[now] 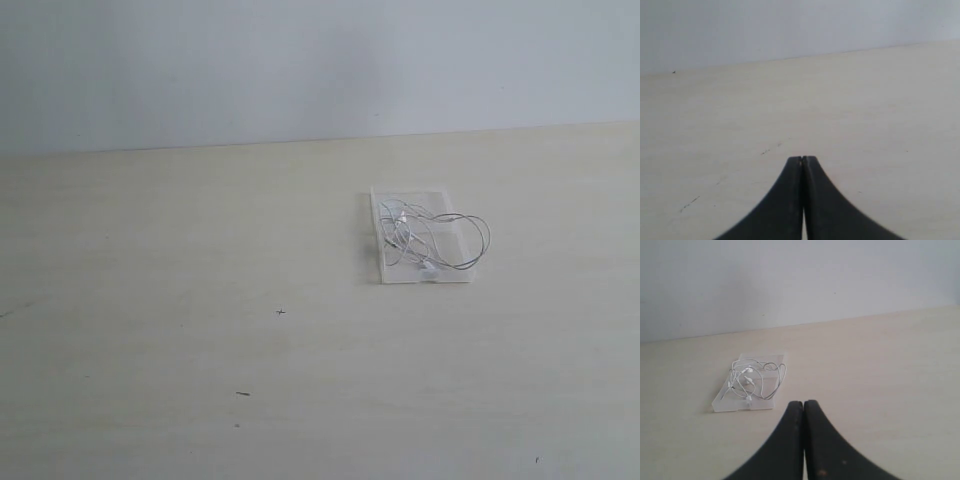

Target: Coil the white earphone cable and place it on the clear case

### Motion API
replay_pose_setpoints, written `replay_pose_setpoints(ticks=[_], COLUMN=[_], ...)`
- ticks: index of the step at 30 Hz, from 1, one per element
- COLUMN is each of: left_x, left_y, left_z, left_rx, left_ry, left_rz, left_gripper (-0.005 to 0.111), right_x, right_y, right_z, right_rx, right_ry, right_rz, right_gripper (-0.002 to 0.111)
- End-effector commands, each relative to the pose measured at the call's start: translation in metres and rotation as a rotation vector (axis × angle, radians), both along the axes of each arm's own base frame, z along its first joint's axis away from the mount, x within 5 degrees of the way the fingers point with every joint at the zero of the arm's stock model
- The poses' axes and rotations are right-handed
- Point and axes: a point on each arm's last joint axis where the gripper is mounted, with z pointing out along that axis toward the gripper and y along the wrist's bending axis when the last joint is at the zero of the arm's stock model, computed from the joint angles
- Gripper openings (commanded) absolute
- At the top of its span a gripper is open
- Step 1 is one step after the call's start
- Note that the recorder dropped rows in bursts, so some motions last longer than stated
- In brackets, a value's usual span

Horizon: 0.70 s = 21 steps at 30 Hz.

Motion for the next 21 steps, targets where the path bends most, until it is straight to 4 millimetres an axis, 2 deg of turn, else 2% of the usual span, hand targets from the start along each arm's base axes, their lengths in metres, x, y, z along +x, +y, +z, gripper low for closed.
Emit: replay_pose_setpoints(ticks=[1,12,18,21], left_x=[-0.0003,-0.0001,-0.0001,-0.0002], left_y=[-0.0003,-0.0019,-0.0019,-0.0008], left_z=[-0.0011,-0.0006,-0.0006,-0.0008], left_rx=[-0.009,-0.072,-0.238,-0.202], left_ry=[0.003,-0.007,-0.018,-0.015], left_rz=[0.0,-0.001,0.044,0.047], left_gripper=[0.0,0.0,0.0,0.0], right_x=[-0.0001,-0.0001,-0.0001,-0.0001], right_y=[-0.0005,-0.0005,-0.0005,-0.0005], right_z=[-0.0006,-0.0006,-0.0006,-0.0006], right_rx=[-0.011,-0.011,-0.011,-0.011], right_ry=[-0.01,-0.01,-0.01,-0.01], right_rz=[-0.005,-0.005,-0.005,-0.005], right_gripper=[0.0,0.0,0.0,0.0])
